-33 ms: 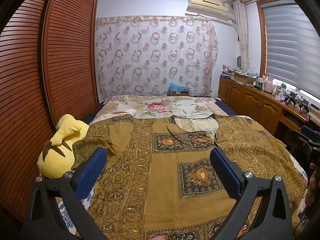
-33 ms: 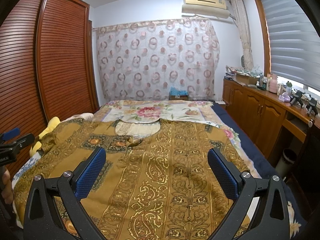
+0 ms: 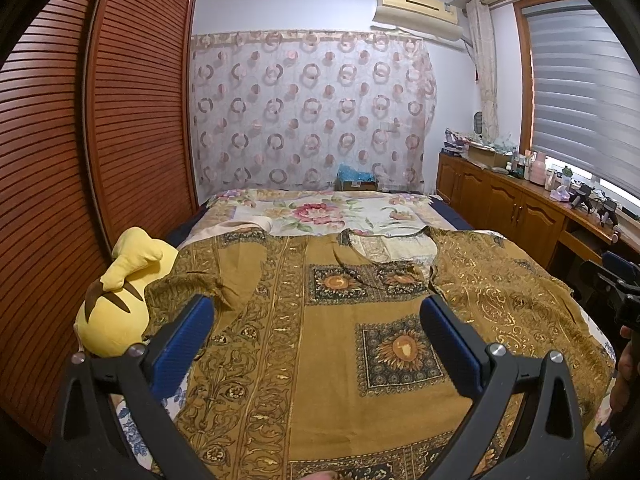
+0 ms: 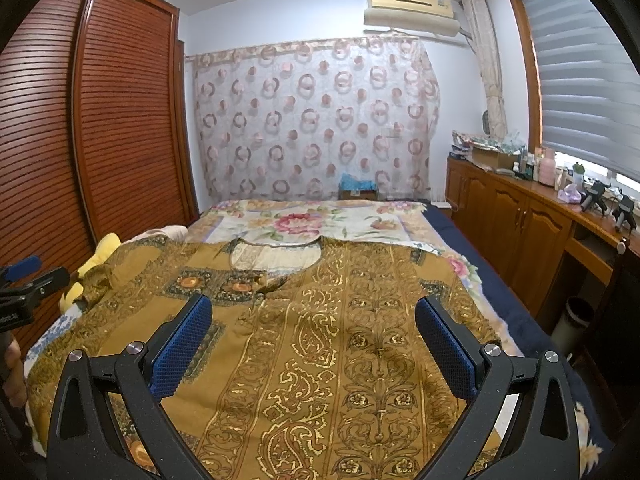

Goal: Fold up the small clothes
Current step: 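Reach the left gripper to the gold bedspread edge and grasp it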

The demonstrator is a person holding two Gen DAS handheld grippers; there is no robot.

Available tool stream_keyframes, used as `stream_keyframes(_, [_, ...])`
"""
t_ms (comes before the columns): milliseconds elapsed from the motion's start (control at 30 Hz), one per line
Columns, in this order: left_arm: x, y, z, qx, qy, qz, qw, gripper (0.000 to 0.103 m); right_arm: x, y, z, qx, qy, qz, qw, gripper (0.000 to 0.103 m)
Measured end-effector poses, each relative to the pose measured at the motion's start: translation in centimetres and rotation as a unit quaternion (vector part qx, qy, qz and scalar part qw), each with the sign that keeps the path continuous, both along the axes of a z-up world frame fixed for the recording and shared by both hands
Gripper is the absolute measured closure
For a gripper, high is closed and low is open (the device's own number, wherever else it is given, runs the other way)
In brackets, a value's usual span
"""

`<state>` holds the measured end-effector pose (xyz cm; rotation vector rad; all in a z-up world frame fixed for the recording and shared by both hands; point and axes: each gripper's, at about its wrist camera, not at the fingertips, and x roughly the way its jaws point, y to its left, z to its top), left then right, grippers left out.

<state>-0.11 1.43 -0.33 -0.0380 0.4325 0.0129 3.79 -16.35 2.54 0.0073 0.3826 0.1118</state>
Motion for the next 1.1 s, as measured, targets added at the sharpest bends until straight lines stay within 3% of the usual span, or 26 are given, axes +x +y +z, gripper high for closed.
stream_keyframes(367, [0.7,1.2,-0.7,0.003,0.013,-0.002,0.9999,0.0,0.9,0.6,-1.2,-0.004,0.004,0.012,1.0,0.0])
stream_keyframes(533, [1.1,1.8,-0.8,0.011,0.015,0.001,0.9998,0.0,1.7,1.4,-1.3,0.018,0.015,0.051,0.998,0.0])
stream_keyframes(867, [2.8,4.4,-1.6,0.02,0.026,0.019,0.9993,0.0,3.8,5.2,-0.3,-0.011,0.004,0.092,0.996,0.0])
stream_keyframes(1100, [4.3,7.8,-2.6,0.017,0.065,0.012,0.9977,0.0,5.9,8.5,-1.5,-0.033,0.025,0.149,0.988,0.0])
